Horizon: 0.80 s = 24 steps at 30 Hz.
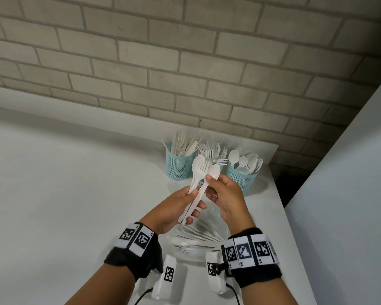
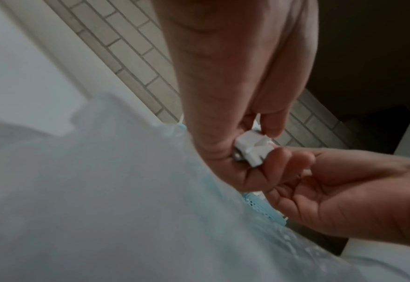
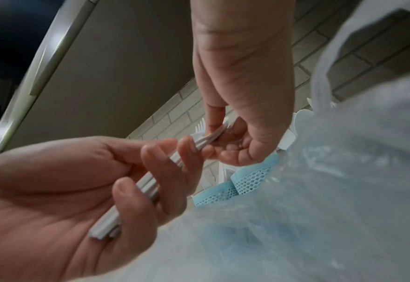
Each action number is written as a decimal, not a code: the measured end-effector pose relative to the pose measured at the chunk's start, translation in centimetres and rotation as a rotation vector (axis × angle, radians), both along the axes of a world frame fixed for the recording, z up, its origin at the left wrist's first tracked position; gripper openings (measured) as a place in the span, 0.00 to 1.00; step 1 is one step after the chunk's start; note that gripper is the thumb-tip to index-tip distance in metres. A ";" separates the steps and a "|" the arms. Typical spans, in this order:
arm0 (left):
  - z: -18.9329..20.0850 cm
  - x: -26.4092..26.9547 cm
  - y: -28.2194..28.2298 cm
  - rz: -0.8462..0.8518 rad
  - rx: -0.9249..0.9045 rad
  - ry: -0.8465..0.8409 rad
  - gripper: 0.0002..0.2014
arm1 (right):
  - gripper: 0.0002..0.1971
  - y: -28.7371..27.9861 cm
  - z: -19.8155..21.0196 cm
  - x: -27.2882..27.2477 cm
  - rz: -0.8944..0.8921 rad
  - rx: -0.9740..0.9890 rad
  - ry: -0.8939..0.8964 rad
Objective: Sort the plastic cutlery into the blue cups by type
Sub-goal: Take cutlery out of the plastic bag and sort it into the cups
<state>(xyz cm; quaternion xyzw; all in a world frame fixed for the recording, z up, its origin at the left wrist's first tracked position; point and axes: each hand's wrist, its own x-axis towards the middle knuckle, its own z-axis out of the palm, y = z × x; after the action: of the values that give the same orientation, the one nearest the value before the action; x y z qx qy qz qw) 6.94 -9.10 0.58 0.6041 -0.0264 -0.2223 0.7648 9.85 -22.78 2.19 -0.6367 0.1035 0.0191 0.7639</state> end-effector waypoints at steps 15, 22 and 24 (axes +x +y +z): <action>-0.5 0.8 -1.5 0.211 0.268 -0.257 0.16 | 0.18 -0.2 0.0 0.8 -0.018 -0.375 -0.281; -0.5 1.6 -2.4 0.214 0.331 -0.315 0.17 | 0.15 -0.7 0.6 1.6 -0.049 -0.460 -0.328; -0.1 1.7 -2.7 0.215 0.314 -0.328 0.15 | 0.14 -1.1 1.0 2.0 -0.045 -0.473 -0.342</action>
<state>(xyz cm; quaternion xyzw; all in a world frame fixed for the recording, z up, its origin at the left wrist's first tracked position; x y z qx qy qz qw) 8.64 -11.84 0.51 0.7427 -0.0507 -0.0400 0.6665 11.85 -23.87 3.22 -0.7888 -0.0110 -0.1298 0.6007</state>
